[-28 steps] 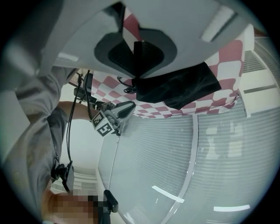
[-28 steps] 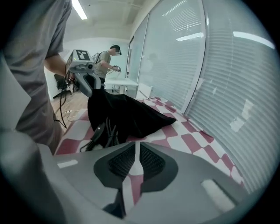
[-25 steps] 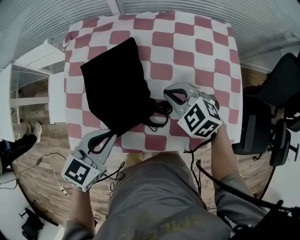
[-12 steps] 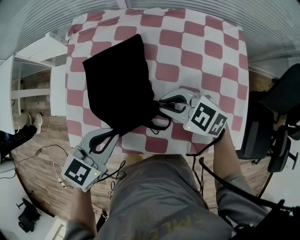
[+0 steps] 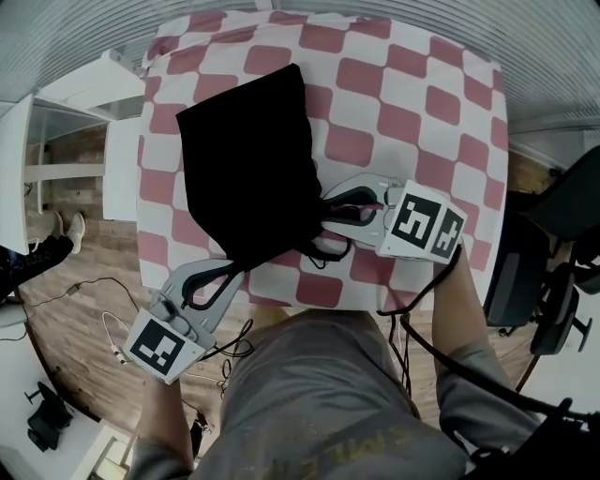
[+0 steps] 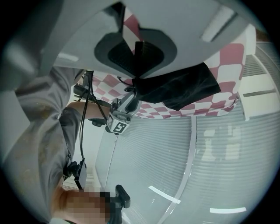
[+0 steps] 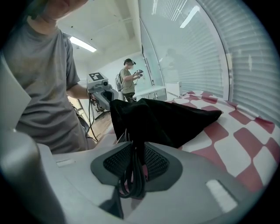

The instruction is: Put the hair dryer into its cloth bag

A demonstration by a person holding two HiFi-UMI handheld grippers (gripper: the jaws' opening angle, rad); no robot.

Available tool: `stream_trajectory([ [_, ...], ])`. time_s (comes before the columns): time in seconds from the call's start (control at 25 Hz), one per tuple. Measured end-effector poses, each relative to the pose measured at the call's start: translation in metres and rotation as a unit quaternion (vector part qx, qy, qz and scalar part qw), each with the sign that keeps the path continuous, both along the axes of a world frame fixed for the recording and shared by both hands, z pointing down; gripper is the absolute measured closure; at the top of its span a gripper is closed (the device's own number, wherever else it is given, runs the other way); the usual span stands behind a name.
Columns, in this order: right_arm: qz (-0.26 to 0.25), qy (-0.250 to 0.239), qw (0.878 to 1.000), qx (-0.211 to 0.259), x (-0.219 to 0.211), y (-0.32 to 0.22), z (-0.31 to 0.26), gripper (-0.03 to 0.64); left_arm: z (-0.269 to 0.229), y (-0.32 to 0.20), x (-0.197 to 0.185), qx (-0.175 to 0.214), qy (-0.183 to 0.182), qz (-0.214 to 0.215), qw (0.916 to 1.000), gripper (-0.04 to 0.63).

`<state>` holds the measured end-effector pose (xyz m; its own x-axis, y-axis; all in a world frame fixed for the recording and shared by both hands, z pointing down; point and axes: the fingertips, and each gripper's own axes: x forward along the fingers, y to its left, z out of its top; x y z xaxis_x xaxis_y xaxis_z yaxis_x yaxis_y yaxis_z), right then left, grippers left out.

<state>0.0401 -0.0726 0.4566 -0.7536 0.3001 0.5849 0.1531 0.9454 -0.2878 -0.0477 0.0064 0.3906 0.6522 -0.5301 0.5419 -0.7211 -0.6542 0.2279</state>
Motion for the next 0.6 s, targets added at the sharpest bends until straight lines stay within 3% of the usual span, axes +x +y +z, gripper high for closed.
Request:
stream_trajectory([
  [0.24, -0.032, 0.005, 0.999, -0.038, -0.0015, 0.0031, 0.0016, 0.511, -0.0009, 0.0038, -0.0008, 0.007, 0.002, 0.011, 0.9999, 0.578],
  [0.44, -0.042, 0.020, 0.999, 0.001, -0.0033, 0.0033, 0.0006, 0.578, 0.0005, 0.0037, -0.0015, 0.011, 0.005, 0.018, 0.9998, 0.577],
  [0.6, -0.031, 0.021, 0.999, 0.035, -0.0011, 0.0033, -0.0065, 0.581, -0.0018, 0.0041, -0.0018, 0.016, 0.001, 0.025, 0.9996, 0.577],
])
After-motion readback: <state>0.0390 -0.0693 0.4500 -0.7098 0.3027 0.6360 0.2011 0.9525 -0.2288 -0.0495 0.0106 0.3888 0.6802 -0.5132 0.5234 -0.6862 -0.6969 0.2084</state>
